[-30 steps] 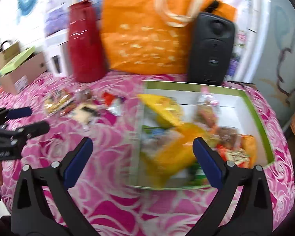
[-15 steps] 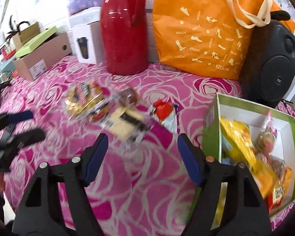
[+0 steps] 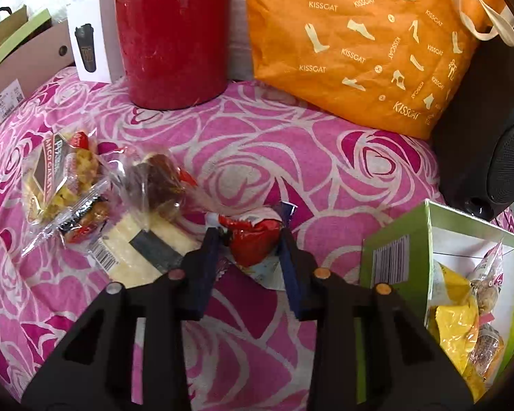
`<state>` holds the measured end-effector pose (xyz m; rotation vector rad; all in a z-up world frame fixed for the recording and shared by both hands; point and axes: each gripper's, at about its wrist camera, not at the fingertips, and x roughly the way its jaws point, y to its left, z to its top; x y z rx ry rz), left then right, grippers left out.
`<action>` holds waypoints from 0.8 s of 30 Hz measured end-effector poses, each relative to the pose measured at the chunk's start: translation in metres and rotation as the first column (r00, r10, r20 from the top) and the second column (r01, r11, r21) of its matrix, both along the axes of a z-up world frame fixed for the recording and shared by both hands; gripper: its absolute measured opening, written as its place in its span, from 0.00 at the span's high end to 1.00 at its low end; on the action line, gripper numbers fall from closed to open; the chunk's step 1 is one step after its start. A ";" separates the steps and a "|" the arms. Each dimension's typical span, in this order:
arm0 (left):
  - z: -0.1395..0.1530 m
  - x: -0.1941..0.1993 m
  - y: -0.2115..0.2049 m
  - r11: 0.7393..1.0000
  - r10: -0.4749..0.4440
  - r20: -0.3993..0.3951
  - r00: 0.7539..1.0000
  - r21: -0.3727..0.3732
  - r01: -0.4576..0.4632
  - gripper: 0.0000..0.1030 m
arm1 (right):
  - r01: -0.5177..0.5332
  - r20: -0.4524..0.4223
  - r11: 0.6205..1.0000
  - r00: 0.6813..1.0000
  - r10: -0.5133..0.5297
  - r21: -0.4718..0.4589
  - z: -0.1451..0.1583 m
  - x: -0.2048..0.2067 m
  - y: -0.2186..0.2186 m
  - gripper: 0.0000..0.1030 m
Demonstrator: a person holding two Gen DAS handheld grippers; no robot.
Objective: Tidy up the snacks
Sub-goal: 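Grasp red-and-white candy packet with right tool while left tool grasps clear red-label packet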
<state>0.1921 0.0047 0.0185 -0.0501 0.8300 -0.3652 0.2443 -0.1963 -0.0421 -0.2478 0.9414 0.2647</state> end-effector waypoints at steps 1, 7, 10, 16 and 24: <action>-0.001 0.006 -0.005 1.000 -0.013 -0.007 1.000 0.003 0.013 0.21 | -0.002 0.002 1.000 1.000 0.002 0.008 0.002 -0.002 -0.001 0.68; -0.020 0.051 -0.045 0.994 -0.093 -0.072 0.993 0.043 0.097 0.21 | -0.006 0.042 0.998 0.999 0.003 0.063 0.019 -0.027 -0.010 0.69; -0.031 0.071 -0.059 0.993 -0.102 -0.110 0.989 0.051 0.108 0.21 | -0.011 0.050 0.995 0.999 0.006 0.102 0.025 -0.041 -0.016 0.69; -0.050 0.091 -0.069 0.991 -0.115 -0.181 0.977 0.047 0.126 0.40 | -0.004 0.046 0.985 0.999 -0.004 0.171 0.028 -0.062 -0.026 0.69; -0.049 0.089 -0.075 0.987 -0.135 -0.188 0.973 0.064 0.149 0.52 | 0.005 0.023 0.982 1.000 -0.010 0.191 0.020 -0.070 -0.027 0.69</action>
